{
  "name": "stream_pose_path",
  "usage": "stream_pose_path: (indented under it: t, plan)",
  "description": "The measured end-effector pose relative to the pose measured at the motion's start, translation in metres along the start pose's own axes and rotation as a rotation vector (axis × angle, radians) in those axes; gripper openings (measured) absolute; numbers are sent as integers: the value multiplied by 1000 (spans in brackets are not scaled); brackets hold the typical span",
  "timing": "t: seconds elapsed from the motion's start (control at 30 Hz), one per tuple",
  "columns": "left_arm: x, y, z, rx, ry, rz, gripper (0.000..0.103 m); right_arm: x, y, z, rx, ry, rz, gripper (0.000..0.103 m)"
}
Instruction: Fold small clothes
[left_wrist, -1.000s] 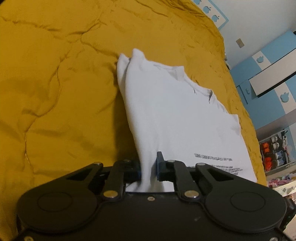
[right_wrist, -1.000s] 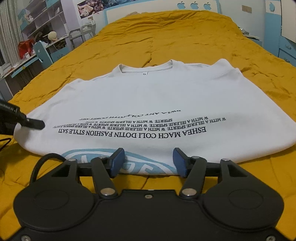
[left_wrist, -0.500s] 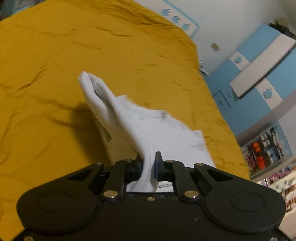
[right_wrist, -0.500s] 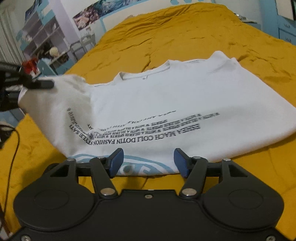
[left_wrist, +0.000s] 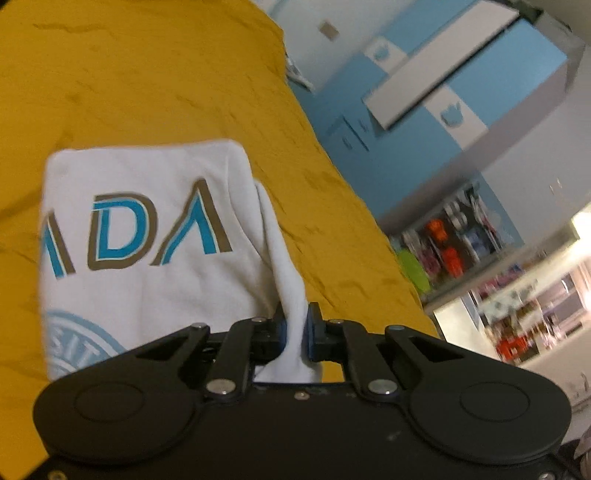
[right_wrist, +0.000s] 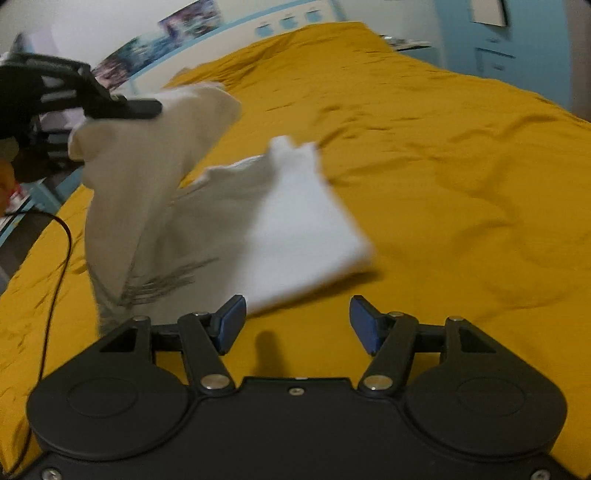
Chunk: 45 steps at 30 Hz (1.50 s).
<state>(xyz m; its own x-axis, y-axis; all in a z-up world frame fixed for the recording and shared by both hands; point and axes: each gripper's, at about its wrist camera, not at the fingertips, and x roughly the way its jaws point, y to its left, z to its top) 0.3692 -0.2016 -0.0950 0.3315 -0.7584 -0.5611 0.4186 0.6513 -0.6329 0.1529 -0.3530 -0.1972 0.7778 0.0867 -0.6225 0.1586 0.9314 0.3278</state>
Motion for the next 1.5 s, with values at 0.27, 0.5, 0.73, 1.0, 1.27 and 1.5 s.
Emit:
stream_pose_path:
  t: [0.27,0.5,0.73,1.0,1.27,1.5]
  plan:
    - [93,-2,-46,-90,184,6,39,-16,-33,5,39,-30,-44,64]
    - [32,-26,-39,20,48,-33,61,-18,-61,44,94,-99,-3,64]
    - [-37,24,-71,69,-22,268,62,46,-62,124,78,-74,201,64]
    - [-44,86,-91,-49,-27,393,62,124,-34,156,8,-1,224,64]
    - [-27,122,-60,-144,-165,374,71,163,-32,157,9,106,215,60]
    - [5,141,-36,-165,-162,367,43,172,-32,155,-25,133,234,28]
